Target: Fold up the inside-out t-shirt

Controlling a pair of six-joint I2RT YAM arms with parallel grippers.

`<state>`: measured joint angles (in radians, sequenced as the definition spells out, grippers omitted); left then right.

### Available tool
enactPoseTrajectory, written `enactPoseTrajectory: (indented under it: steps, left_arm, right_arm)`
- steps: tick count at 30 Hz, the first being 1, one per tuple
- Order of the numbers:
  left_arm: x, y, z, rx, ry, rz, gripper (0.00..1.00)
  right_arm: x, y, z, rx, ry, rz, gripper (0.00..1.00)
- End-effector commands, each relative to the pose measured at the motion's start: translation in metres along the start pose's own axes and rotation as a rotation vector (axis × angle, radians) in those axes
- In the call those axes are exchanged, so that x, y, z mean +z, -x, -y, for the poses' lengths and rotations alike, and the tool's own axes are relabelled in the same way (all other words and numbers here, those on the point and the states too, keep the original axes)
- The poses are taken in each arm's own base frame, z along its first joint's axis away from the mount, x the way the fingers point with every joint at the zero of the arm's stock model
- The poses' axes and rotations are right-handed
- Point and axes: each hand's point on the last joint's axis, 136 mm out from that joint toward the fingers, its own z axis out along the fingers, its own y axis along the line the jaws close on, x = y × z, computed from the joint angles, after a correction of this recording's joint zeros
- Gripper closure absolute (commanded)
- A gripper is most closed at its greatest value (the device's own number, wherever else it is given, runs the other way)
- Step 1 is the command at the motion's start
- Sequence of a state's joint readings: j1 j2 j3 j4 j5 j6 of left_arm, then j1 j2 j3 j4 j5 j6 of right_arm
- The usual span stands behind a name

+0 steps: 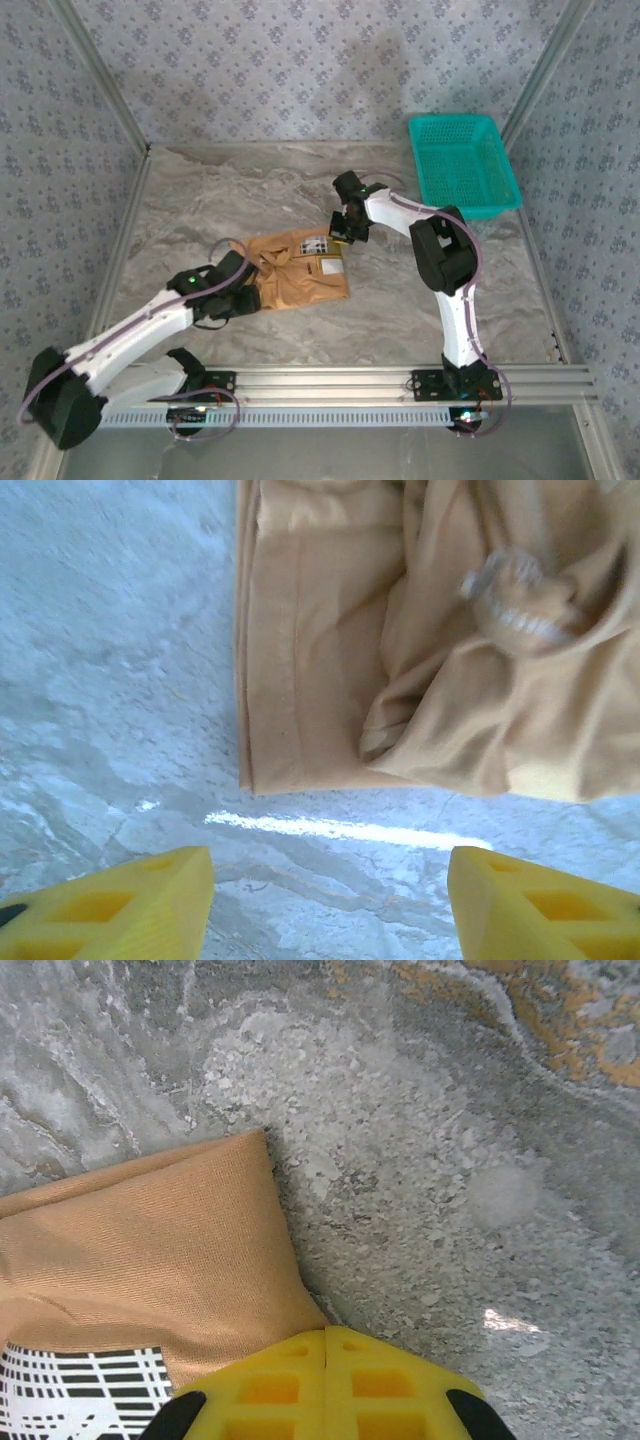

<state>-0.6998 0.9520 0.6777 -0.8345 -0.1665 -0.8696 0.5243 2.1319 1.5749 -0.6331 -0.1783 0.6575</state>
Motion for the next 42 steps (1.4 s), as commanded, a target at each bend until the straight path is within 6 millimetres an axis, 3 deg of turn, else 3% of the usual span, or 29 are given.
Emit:
enactPoseTrajectory:
  steps: [1, 5, 11, 14, 20, 25, 29, 36, 39, 42]
  left_arm:
    - [-0.016, 0.024, -0.004, -0.037, -0.008, 0.092, 0.39]
    - [-0.021, 0.055, 0.031, 0.027, -0.077, 0.105, 0.37]
    - [0.003, 0.082, 0.084, 0.187, -0.049, 0.035, 0.26]
    - [0.023, 0.084, 0.099, 0.26, -0.018, -0.002, 0.27]
    - [0.061, 0.084, 0.105, 0.338, 0.057, -0.069, 0.33]
    - [0.077, 0.095, 0.089, 0.309, 0.124, -0.061, 0.66]
    - [0.072, 0.117, 0.072, 0.24, 0.121, -0.023, 0.82]
    - [0.071, 0.14, 0.035, 0.152, 0.129, -0.025, 0.84]
    - [0.077, 0.143, 0.01, 0.103, 0.161, -0.051, 0.83]
    - [0.075, 0.148, -0.018, 0.04, 0.207, -0.06, 0.74]
  right_arm:
    - [-0.005, -0.007, 0.006, -0.024, -0.072, -0.022, 0.96]
    - [-0.024, -0.009, 0.0, -0.042, -0.061, 0.009, 0.95]
    - [-0.041, -0.015, -0.009, -0.034, -0.018, 0.043, 0.94]
    - [-0.042, -0.018, -0.012, -0.04, -0.018, 0.041, 0.94]
    - [-0.042, -0.024, -0.022, -0.055, -0.002, 0.041, 0.93]
    - [-0.022, -0.033, -0.038, -0.077, 0.036, 0.008, 0.92]
    - [-0.002, -0.047, -0.05, -0.109, 0.096, -0.027, 0.92]
    - [0.021, -0.069, -0.02, -0.111, 0.002, -0.094, 0.93]
    - [0.021, -0.071, -0.015, -0.105, -0.008, -0.103, 0.93]
    - [0.011, -0.066, -0.021, -0.118, 0.006, -0.083, 0.93]
